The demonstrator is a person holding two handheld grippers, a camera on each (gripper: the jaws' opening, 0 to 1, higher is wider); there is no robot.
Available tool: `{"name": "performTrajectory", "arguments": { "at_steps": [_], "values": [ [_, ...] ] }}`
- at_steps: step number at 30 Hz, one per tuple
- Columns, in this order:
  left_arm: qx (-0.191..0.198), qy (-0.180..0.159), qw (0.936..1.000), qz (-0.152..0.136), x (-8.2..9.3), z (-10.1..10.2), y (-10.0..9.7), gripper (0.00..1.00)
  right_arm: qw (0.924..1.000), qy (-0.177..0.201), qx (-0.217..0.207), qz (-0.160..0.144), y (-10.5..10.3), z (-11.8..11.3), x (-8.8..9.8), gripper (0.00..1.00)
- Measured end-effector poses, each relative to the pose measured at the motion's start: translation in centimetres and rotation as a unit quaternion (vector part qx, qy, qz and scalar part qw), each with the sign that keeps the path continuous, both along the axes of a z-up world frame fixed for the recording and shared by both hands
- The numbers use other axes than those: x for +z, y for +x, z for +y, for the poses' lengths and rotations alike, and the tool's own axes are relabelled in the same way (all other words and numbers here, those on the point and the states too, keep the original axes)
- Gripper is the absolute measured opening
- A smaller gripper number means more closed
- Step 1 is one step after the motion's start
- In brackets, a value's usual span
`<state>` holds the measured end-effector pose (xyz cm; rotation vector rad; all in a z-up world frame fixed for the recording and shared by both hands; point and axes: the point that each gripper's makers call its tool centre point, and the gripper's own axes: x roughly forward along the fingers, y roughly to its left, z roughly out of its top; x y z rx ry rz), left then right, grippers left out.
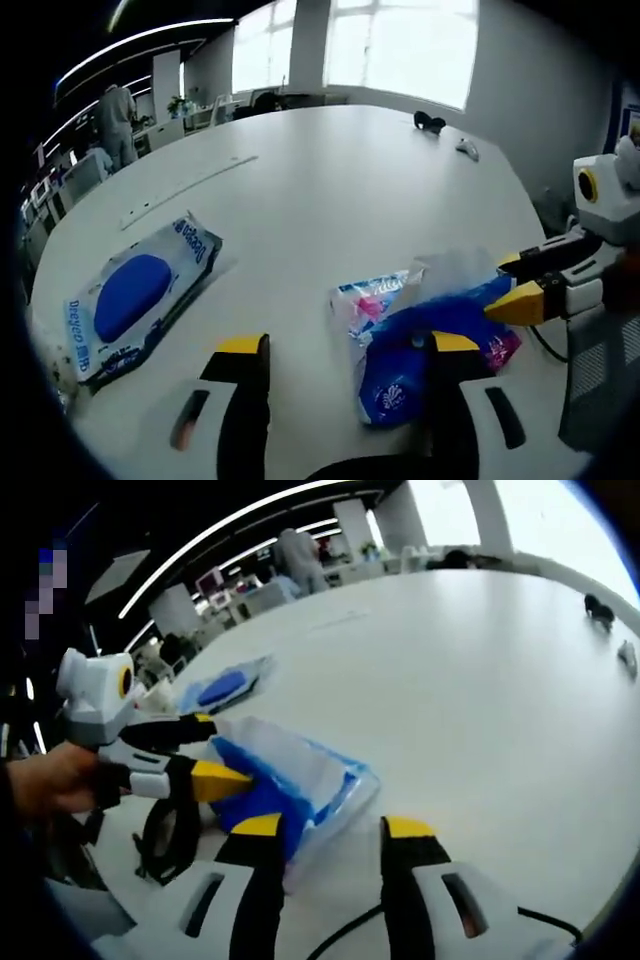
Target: Arrange the tabletop items into an orderly group along one side of the table until the central work area is clear of visible clutter.
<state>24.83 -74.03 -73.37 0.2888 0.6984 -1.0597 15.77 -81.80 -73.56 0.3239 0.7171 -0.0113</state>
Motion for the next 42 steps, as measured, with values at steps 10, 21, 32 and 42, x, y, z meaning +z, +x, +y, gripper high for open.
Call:
{"name": "performTrajectory", "arguments": {
  "at_steps": [10,21,32,42],
  "values": [
    [-0.011,-0.002,0.9999,0.011,-0.4,-0.2,-1.0,0.49,0.9996,-0.028,0.004,0.005,0.3,-0.3,0.2,0.17],
    [-0.036,0.006,0.9993,0.010,-0.4,-0.5,-1.8,0.35,0.9992,-0.037,0.012,0.011,0.4,-0.1,0.3,0.07],
    [-0.038,-0.001,0.9992,0.005,0.3,-0.6,-1.9,0.12,0.9981,-0.060,0.008,0.016,0.5,-0.9,0.8,0.00],
    [-0.042,0.014,0.9989,-0.010,0.8,-0.6,-2.4,0.07,0.9970,-0.076,0.013,0.009,0.8,-1.0,2.0,0.00]
  ]
}}
